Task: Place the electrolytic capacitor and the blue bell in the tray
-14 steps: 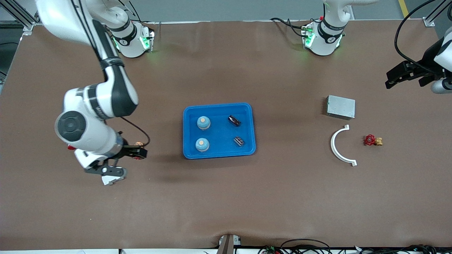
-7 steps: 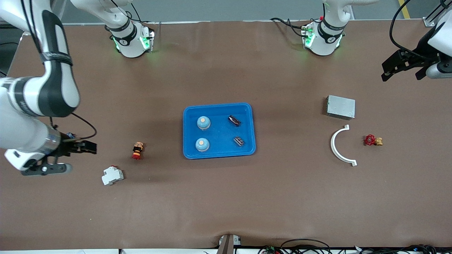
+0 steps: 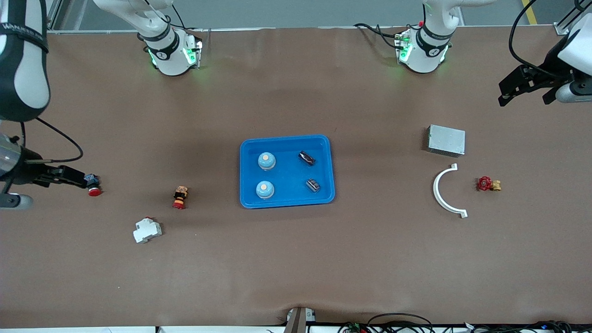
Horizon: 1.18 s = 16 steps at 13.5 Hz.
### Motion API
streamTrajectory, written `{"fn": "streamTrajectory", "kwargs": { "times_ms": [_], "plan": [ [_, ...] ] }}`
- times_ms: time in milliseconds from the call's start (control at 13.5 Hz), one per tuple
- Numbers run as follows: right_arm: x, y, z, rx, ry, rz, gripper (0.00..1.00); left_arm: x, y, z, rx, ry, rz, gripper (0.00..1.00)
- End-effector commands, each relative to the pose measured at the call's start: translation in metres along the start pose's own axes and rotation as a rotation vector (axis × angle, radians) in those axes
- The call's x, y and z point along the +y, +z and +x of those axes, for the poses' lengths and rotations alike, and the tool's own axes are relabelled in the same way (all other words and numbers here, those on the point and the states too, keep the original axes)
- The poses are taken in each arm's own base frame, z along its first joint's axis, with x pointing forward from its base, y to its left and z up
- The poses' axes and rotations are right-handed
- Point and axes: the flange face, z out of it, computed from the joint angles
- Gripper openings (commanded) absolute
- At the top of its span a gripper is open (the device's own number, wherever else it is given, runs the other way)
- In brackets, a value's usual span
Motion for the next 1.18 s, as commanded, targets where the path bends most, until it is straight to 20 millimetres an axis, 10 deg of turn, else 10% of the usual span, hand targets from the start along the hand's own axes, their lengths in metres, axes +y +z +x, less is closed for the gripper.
{"fn": "streamTrajectory", "kwargs": {
  "times_ms": [0, 1107],
  "plan": [
    [0.023, -0.022, -0.009, 0.012, 0.044, 0.0, 1.0, -0.001, 0.0, -0.001, 0.011, 0.0, 0.007, 1.0],
    [0.023, -0.097, -0.059, -0.021, -0.017, 0.024, 1.0, -0.003, -0.015, -0.003, 0.032, 0.005, 0.0, 1.0]
  ]
}}
